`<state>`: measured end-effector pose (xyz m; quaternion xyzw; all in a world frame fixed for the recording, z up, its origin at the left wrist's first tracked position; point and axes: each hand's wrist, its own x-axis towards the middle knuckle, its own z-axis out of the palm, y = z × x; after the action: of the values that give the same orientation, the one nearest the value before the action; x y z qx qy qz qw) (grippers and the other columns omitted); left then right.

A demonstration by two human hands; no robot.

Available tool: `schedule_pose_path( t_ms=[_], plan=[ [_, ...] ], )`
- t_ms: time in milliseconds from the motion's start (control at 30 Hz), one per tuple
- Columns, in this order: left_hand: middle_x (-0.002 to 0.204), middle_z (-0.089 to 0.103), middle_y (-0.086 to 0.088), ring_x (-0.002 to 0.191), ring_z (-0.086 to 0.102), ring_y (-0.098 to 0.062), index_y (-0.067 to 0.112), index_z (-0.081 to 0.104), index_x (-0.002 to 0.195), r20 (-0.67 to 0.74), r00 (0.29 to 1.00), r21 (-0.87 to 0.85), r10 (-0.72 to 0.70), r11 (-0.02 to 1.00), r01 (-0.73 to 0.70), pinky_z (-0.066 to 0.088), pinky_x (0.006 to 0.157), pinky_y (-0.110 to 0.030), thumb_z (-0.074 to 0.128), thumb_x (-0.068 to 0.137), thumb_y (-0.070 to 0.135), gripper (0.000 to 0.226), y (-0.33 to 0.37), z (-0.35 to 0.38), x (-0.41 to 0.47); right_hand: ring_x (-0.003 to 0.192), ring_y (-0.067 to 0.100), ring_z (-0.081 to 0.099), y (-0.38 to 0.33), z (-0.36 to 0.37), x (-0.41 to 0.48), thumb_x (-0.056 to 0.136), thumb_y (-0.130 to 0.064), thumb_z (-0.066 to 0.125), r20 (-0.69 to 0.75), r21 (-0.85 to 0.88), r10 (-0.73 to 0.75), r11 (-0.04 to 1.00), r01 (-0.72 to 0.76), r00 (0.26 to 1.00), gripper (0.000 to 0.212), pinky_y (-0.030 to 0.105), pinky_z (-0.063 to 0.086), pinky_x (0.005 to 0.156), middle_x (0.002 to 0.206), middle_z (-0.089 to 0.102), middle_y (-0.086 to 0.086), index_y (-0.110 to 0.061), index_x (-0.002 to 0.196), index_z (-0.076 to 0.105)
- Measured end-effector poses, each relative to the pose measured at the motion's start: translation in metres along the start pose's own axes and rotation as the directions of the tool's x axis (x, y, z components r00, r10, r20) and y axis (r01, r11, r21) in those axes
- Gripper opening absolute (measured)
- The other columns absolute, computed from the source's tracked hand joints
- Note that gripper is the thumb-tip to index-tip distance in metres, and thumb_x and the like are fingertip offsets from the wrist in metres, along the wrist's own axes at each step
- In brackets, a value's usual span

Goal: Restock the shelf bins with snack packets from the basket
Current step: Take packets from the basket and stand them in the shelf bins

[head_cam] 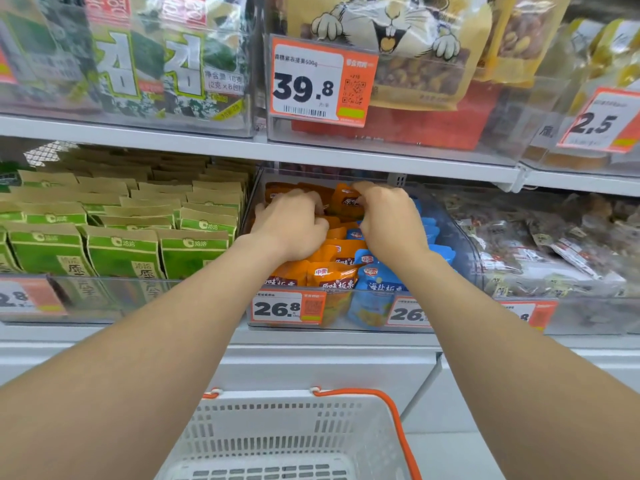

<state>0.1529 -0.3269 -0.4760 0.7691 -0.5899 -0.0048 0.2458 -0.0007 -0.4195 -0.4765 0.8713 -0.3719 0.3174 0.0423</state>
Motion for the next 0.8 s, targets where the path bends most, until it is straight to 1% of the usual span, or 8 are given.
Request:
schedule_pose_path(
  t_ms=[67, 133, 200, 300, 400, 500, 633, 800],
  plan=[
    [0.128, 0.063, -0.001, 0.122, 0.057, -0.029, 0.031, 0.062, 0.121, -0.003, 1.0, -0.003, -0.001, 1.0, 0.001, 0.038, 0.11, -0.058, 0.054, 0.098, 0.038, 0.026, 0.0, 0.001, 0.0, 0.101, 0.04, 0.064, -0.003, 0.002, 0.01, 0.087, 0.005, 0.056, 0.135, -0.025, 0.062, 0.998, -0.06, 0.989, 0.056, 0.048, 0.057, 0.085, 0.107, 0.069, 0.016, -0.022, 0.136, 0.061],
    [0.128, 0.065, 0.0, 0.121, 0.058, -0.028, 0.031, 0.063, 0.122, -0.005, 1.0, -0.005, -0.004, 1.0, 0.004, 0.038, 0.111, -0.058, 0.053, 0.098, 0.039, 0.028, 0.0, 0.002, 0.001, 0.118, 0.04, 0.057, -0.009, 0.007, 0.024, 0.093, -0.005, 0.056, 0.277, -0.12, 0.134, 0.987, -0.104, 0.951, 0.05, 0.049, 0.046, 0.103, 0.12, 0.066, 0.015, -0.025, 0.139, 0.058],
    [0.129, 0.066, 0.0, 0.122, 0.058, -0.029, 0.032, 0.064, 0.125, -0.006, 1.0, -0.006, -0.005, 1.0, 0.005, 0.037, 0.113, -0.058, 0.052, 0.098, 0.039, 0.03, -0.002, 0.003, 0.0, 0.128, 0.039, 0.05, -0.016, 0.013, 0.036, 0.097, -0.014, 0.053, 0.365, -0.163, 0.203, 0.975, -0.153, 0.909, 0.047, 0.049, 0.037, 0.111, 0.132, 0.062, 0.013, -0.027, 0.141, 0.055],
    [0.132, 0.067, -0.001, 0.125, 0.058, -0.03, 0.03, 0.064, 0.13, -0.009, 1.0, -0.006, -0.005, 1.0, 0.005, 0.038, 0.114, -0.058, 0.051, 0.098, 0.036, 0.035, -0.005, 0.004, 0.0, 0.117, 0.036, 0.059, -0.024, 0.021, 0.049, 0.098, -0.009, 0.056, 0.361, -0.105, 0.217, 0.976, -0.192, 0.907, 0.041, 0.046, 0.052, 0.1, 0.13, 0.062, 0.011, -0.023, 0.137, 0.058],
    [0.135, 0.067, -0.002, 0.127, 0.058, -0.03, 0.028, 0.065, 0.135, -0.004, 1.0, -0.002, -0.005, 1.0, 0.005, 0.041, 0.113, -0.056, 0.05, 0.098, 0.035, 0.04, -0.008, 0.002, 0.0, 0.108, 0.032, 0.066, -0.025, 0.025, 0.054, 0.093, -0.004, 0.065, 0.326, -0.167, 0.261, 0.962, -0.216, 0.909, 0.037, 0.039, 0.06, 0.086, 0.128, 0.065, 0.01, -0.019, 0.127, 0.069],
    [0.139, 0.066, -0.002, 0.13, 0.057, -0.03, 0.028, 0.063, 0.14, 0.021, 1.0, -0.011, -0.01, 1.0, 0.011, 0.041, 0.115, -0.057, 0.048, 0.095, 0.037, 0.047, -0.008, 0.002, 0.0, 0.112, 0.034, 0.065, -0.022, 0.026, 0.048, 0.097, -0.008, 0.058, 0.373, -0.162, 0.27, 0.961, -0.224, 0.887, 0.04, 0.04, 0.059, 0.09, 0.133, 0.065, 0.012, -0.021, 0.133, 0.067],
    [0.134, 0.07, -0.002, 0.123, 0.062, -0.027, 0.024, 0.068, 0.135, -0.046, 0.999, -0.068, -0.015, 0.998, 0.012, 0.046, 0.113, -0.049, 0.048, 0.094, 0.032, 0.046, -0.007, -0.002, -0.003, 0.126, 0.04, 0.055, -0.021, 0.016, 0.024, 0.096, -0.01, 0.046, 0.411, 0.024, 0.258, 0.956, -0.293, 0.875, 0.051, 0.044, 0.051, 0.103, 0.143, 0.057, 0.018, -0.014, 0.146, 0.054],
    [0.116, 0.075, -0.006, 0.107, 0.069, -0.027, 0.017, 0.074, 0.119, -0.156, 0.988, -0.053, 0.008, 0.998, -0.016, 0.055, 0.096, -0.038, 0.047, 0.097, 0.019, 0.035, -0.005, -0.018, -0.021, 0.094, 0.042, 0.064, -0.04, -0.001, -0.017, 0.093, -0.02, 0.038, 0.233, 0.079, 0.271, 0.952, -0.296, 0.934, 0.038, 0.045, 0.056, 0.08, 0.11, 0.07, 0.02, -0.008, 0.111, 0.069]
  ],
)
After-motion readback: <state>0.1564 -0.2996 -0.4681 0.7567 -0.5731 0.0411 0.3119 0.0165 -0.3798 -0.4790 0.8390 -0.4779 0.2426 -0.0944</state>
